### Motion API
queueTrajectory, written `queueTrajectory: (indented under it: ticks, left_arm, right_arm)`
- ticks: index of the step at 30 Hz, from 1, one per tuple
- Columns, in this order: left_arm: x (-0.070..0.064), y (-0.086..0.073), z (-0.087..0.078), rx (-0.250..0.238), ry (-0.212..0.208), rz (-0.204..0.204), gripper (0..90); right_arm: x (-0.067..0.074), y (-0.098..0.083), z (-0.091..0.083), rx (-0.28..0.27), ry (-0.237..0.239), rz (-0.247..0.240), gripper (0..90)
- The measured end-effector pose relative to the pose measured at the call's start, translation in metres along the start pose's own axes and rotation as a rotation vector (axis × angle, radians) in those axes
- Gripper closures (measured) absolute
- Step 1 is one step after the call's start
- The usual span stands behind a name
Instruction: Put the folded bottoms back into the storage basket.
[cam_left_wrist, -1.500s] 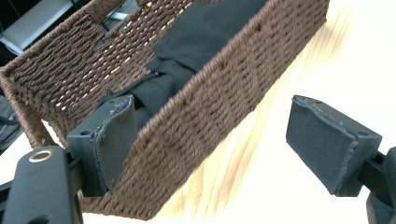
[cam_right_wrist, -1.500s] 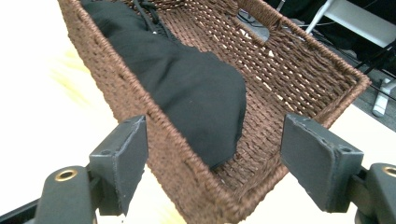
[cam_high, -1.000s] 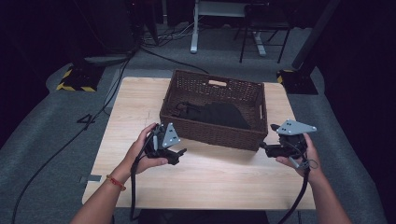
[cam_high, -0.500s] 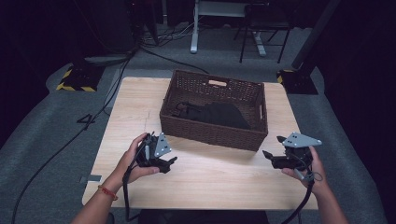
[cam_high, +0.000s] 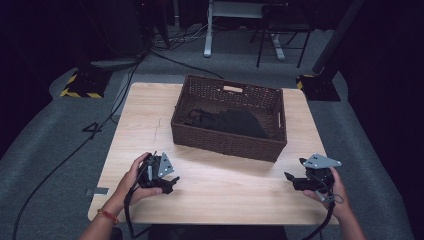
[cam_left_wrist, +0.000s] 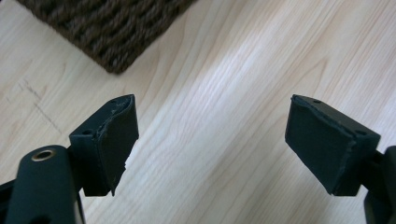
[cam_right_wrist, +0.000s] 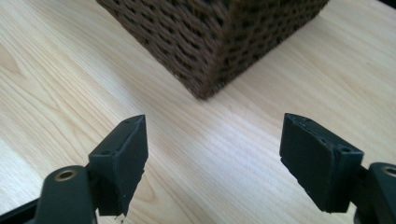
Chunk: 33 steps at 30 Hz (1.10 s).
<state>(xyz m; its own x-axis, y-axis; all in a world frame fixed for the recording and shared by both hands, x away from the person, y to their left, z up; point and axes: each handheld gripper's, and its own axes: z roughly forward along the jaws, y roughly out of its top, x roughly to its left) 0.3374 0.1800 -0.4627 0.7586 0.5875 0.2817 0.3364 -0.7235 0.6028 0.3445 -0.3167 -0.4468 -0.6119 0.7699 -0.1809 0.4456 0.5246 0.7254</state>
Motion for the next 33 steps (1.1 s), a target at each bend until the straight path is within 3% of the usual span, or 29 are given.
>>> queueTrajectory:
  ticks: [13,19,22,26,33]
  left_arm:
    - [0.000,-0.036,0.006,0.023,-0.020,-0.069,17.3]
    - [0.003,-0.049,0.005,-0.016,-0.050,-0.151,17.6]
    - [0.006,-0.056,0.005,-0.036,-0.071,-0.221,17.5]
    - [0.011,-0.066,0.007,-0.061,-0.117,-0.316,16.8]
    - [0.011,-0.068,0.006,-0.065,-0.112,-0.326,16.6]
  right_arm:
    - [-0.011,-0.044,0.012,0.059,0.009,0.081,24.2]
    - [-0.016,-0.063,0.011,0.059,0.019,0.137,23.3]
    - [-0.022,-0.075,0.008,0.025,0.035,0.212,21.7]
    - [-0.022,-0.077,0.007,0.014,0.022,0.221,21.0]
    - [-0.020,-0.077,0.008,0.006,0.013,0.227,20.2]
